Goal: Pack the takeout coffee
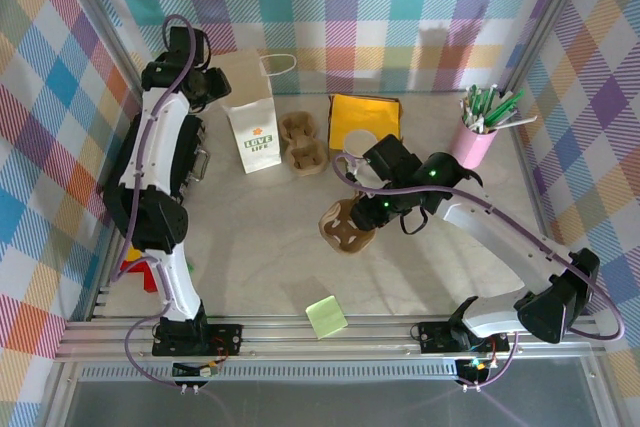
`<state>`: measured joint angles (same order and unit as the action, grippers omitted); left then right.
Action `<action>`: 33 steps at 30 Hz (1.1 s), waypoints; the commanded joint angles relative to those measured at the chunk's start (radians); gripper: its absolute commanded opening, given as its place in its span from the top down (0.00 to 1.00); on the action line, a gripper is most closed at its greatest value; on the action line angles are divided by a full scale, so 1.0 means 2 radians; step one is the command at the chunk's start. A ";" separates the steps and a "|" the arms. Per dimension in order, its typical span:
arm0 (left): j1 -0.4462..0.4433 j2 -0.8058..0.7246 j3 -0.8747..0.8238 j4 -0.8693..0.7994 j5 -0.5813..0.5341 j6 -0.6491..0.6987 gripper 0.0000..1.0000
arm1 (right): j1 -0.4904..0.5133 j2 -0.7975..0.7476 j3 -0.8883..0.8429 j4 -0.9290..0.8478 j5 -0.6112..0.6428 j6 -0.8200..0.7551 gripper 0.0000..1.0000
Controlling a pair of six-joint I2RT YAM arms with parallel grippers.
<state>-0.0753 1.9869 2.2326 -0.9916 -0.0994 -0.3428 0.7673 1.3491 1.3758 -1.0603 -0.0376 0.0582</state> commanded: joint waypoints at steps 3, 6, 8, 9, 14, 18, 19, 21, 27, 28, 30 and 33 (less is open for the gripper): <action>0.002 0.033 0.049 -0.033 -0.028 0.011 0.56 | 0.004 -0.019 -0.008 -0.011 0.003 -0.011 0.60; 0.001 0.049 0.063 -0.041 -0.023 0.011 0.60 | 0.004 -0.020 -0.009 -0.011 0.003 -0.012 0.60; 0.001 0.053 0.066 -0.042 -0.019 0.010 0.65 | 0.004 -0.021 -0.010 -0.013 0.004 -0.011 0.60; 0.001 0.053 0.066 -0.042 -0.020 0.010 0.68 | 0.004 -0.021 -0.010 -0.014 0.004 -0.011 0.60; 0.001 0.049 0.066 -0.046 -0.018 0.011 0.85 | 0.004 -0.027 -0.013 -0.014 0.004 -0.011 0.60; 0.001 0.033 0.064 -0.060 -0.013 0.015 0.95 | 0.004 -0.031 -0.013 -0.016 0.006 -0.011 0.60; 0.001 0.027 0.061 -0.064 -0.015 0.015 0.96 | 0.004 -0.032 -0.012 -0.017 0.008 -0.011 0.60; 0.000 0.005 0.045 -0.067 -0.018 0.015 0.99 | 0.004 -0.036 -0.012 -0.016 0.010 -0.011 0.60; 0.001 -0.072 -0.023 -0.072 -0.007 0.007 1.00 | 0.004 -0.047 -0.011 -0.018 0.007 -0.010 0.60; 0.000 -0.084 -0.035 -0.076 -0.007 0.002 1.00 | 0.004 -0.049 -0.011 -0.019 0.007 -0.009 0.60; -0.001 -0.115 -0.072 -0.072 0.006 -0.007 1.00 | 0.004 -0.053 -0.013 -0.019 0.010 -0.008 0.60; -0.005 -0.161 -0.126 -0.063 0.025 -0.017 1.00 | 0.004 -0.058 -0.012 -0.021 0.012 -0.005 0.60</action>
<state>-0.0780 1.7355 2.0426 -1.1011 -0.0921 -0.3450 0.7681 1.2549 1.3537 -1.0809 -0.0219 0.0437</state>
